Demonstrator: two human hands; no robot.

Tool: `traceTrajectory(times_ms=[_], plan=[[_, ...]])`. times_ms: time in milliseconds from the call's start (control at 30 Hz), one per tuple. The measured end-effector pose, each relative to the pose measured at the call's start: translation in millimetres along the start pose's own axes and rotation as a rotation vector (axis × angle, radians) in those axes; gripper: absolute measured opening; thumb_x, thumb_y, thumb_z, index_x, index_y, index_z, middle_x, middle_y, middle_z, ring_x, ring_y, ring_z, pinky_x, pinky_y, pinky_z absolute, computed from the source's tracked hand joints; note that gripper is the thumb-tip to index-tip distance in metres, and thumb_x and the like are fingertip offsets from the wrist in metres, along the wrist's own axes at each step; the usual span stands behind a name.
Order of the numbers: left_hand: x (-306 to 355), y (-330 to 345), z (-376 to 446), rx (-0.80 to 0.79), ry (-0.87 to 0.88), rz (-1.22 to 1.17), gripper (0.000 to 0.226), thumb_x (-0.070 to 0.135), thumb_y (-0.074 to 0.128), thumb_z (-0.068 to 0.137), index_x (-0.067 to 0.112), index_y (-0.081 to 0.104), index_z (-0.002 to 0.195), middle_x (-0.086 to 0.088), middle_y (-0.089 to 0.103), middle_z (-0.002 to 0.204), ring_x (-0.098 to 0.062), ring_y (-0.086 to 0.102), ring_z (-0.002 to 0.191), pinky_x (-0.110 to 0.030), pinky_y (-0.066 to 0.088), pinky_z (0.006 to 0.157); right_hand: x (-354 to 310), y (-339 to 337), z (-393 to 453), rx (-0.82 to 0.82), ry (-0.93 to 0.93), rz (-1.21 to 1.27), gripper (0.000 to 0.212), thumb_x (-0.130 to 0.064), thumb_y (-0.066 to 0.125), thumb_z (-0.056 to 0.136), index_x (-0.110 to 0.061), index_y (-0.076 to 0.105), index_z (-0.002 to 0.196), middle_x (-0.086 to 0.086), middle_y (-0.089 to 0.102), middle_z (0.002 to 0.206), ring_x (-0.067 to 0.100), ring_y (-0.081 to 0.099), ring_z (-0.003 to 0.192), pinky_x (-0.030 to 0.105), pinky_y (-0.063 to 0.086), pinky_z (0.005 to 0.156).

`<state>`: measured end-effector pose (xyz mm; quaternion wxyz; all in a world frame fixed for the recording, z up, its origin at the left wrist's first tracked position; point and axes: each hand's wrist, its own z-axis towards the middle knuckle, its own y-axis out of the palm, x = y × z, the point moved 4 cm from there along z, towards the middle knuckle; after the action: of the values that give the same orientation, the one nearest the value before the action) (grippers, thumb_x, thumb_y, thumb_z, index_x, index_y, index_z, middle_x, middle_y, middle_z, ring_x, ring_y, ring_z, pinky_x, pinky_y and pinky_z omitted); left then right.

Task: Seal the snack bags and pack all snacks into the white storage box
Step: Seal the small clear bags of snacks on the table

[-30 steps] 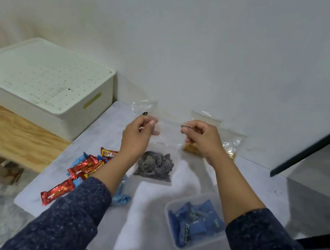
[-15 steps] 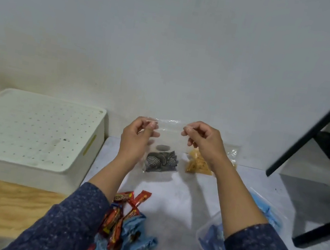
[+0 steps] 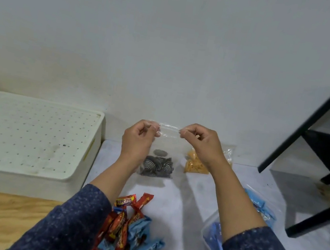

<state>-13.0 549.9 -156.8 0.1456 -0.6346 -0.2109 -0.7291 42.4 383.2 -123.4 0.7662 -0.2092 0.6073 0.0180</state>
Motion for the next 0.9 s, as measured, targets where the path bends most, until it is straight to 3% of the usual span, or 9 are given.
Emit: traceTrajectory(times_ms=[100, 167, 300, 400, 533, 667, 767, 900], plan=[[2, 6, -2, -0.014, -0.042, -0.049, 0.013, 0.020, 0.060, 0.092, 0.022, 0.065, 0.080, 0.006, 0.067, 0.079, -0.002, 0.065, 0.074, -0.025, 0.054, 0.078, -3, -4, 5, 0.025, -0.021, -0.005, 0.020, -0.014, 0.068, 0.084, -0.025, 0.067, 0.067, 0.001, 0.064, 0.077, 0.015, 0.053, 0.077, 0.030, 0.044, 0.077], [4, 9, -3, -0.039, -0.060, -0.043, 0.005, 0.020, 0.065, 0.088, 0.022, 0.067, 0.083, 0.005, 0.069, 0.081, -0.002, 0.066, 0.073, -0.024, 0.054, 0.076, -5, -5, 7, 0.012, -0.013, -0.006, 0.018, -0.015, 0.068, 0.084, -0.023, 0.067, 0.069, -0.004, 0.065, 0.076, 0.015, 0.055, 0.079, 0.031, 0.045, 0.079], [10, 20, -5, -0.066, 0.005, 0.097, 0.004, 0.020, 0.071, 0.083, 0.021, 0.068, 0.082, 0.005, 0.069, 0.077, 0.002, 0.065, 0.067, -0.014, 0.051, 0.069, -8, -5, 5, -0.082, 0.024, 0.056, 0.008, -0.010, 0.073, 0.080, -0.016, 0.069, 0.077, -0.006, 0.068, 0.076, -0.006, 0.062, 0.067, 0.009, 0.048, 0.072], [13, 29, -9, -0.074, 0.030, 0.116, 0.008, 0.017, 0.070, 0.084, 0.021, 0.067, 0.078, 0.006, 0.068, 0.074, 0.006, 0.063, 0.062, -0.008, 0.049, 0.065, -8, -7, 4, -0.086, -0.009, 0.016, 0.011, -0.011, 0.074, 0.079, -0.018, 0.068, 0.074, -0.006, 0.069, 0.076, -0.008, 0.063, 0.068, 0.005, 0.048, 0.072], [16, 36, -13, -0.037, 0.025, 0.071, 0.010, 0.019, 0.069, 0.085, 0.023, 0.065, 0.077, 0.004, 0.069, 0.077, -0.007, 0.066, 0.072, -0.016, 0.049, 0.069, -9, -14, 5, -0.085, -0.028, 0.012, 0.007, -0.012, 0.072, 0.081, -0.016, 0.069, 0.077, -0.008, 0.069, 0.077, -0.011, 0.062, 0.068, 0.004, 0.046, 0.072], [15, 45, -17, -0.102, -0.082, 0.008, 0.017, 0.036, 0.063, 0.087, 0.019, 0.065, 0.082, 0.005, 0.069, 0.082, -0.010, 0.068, 0.076, -0.025, 0.049, 0.073, -11, -21, 5, -0.072, -0.081, -0.072, 0.004, -0.015, 0.072, 0.081, -0.014, 0.069, 0.079, -0.010, 0.067, 0.076, -0.008, 0.060, 0.070, 0.018, 0.047, 0.076], [16, 47, -16, -0.086, -0.096, 0.025, 0.008, 0.024, 0.066, 0.087, 0.021, 0.066, 0.080, 0.003, 0.069, 0.080, -0.009, 0.067, 0.075, -0.027, 0.048, 0.075, -11, -22, 6, -0.073, -0.109, -0.089, 0.007, -0.011, 0.072, 0.080, -0.017, 0.068, 0.079, -0.010, 0.065, 0.075, -0.005, 0.059, 0.071, 0.024, 0.047, 0.076], [15, 47, -16, -0.086, -0.075, 0.076, 0.010, 0.016, 0.064, 0.087, 0.024, 0.067, 0.082, 0.002, 0.069, 0.082, -0.008, 0.067, 0.077, -0.029, 0.051, 0.081, -10, -23, 5, -0.093, -0.141, -0.037, 0.023, -0.005, 0.070, 0.081, -0.021, 0.065, 0.097, -0.007, 0.057, 0.080, -0.009, 0.056, 0.073, 0.012, 0.047, 0.079]])
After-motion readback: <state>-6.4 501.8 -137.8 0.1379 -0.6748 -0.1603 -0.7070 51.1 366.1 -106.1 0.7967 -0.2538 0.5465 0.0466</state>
